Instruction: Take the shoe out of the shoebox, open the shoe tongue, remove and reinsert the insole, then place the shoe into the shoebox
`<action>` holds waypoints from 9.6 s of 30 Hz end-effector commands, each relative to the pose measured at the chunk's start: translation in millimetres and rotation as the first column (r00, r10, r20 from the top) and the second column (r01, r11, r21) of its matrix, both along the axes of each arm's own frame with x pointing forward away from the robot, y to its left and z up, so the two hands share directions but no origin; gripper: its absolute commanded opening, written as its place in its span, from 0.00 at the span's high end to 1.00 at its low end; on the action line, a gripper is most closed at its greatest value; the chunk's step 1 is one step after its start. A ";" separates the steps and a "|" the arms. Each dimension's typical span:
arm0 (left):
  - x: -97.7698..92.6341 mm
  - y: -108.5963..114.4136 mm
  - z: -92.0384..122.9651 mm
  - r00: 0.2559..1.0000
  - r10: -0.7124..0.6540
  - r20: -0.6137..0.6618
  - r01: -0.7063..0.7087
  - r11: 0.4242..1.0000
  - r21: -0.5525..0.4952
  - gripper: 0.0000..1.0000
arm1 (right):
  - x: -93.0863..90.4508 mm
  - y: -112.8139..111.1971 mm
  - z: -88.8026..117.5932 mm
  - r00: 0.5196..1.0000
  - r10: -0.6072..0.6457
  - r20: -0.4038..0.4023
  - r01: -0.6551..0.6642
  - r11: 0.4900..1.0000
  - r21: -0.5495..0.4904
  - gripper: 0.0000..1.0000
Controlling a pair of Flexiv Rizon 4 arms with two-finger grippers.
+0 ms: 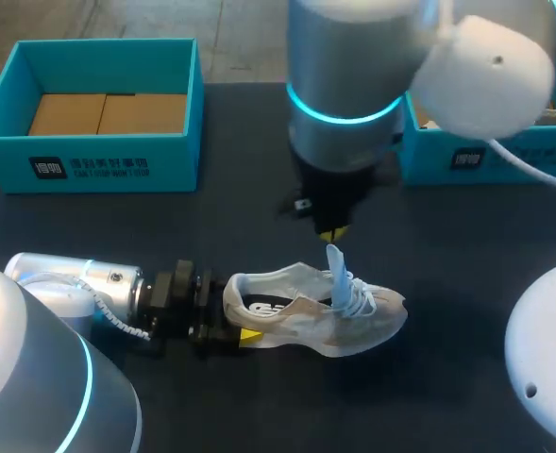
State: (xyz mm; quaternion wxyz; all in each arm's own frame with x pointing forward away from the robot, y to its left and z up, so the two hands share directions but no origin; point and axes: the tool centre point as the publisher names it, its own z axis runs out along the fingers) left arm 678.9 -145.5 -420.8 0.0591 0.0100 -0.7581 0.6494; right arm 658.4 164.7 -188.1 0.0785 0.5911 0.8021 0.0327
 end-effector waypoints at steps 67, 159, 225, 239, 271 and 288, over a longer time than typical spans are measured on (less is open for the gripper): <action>-0.4 2.0 -3.1 1.000 0.002 0.001 -0.002 1.000 0.001 1.00 | 31.0 75.3 -132.0 0.383 0.920 -0.080 -0.922 0.376 -0.091 1.00; -0.4 2.0 -3.1 1.000 0.002 0.001 -0.002 1.000 0.001 1.00 | 21.1 17.2 -237.2 0.522 0.835 -0.176 -0.843 0.536 0.043 0.63; -0.4 2.0 -3.1 1.000 0.002 0.001 -0.002 1.000 0.001 1.00 | -2.3 -1.1 -186.2 0.468 0.777 0.421 -0.860 0.510 0.015 1.00; -0.4 2.0 -3.1 1.000 0.002 0.001 -0.002 1.000 0.001 1.00 | 3.6 7.9 -166.4 0.410 0.840 0.356 -0.897 0.442 -0.011 0.73; -0.4 2.0 -3.1 1.000 0.002 0.001 -0.002 1.000 0.001 1.00 | 16.6 35.0 -135.9 0.365 0.891 0.270 -0.927 0.321 0.193 0.70; -0.4 2.0 -3.1 1.000 0.002 0.001 -0.002 1.000 0.001 1.00 | 20.5 49.6 -139.1 0.338 0.921 0.195 -0.917 0.276 0.289 0.85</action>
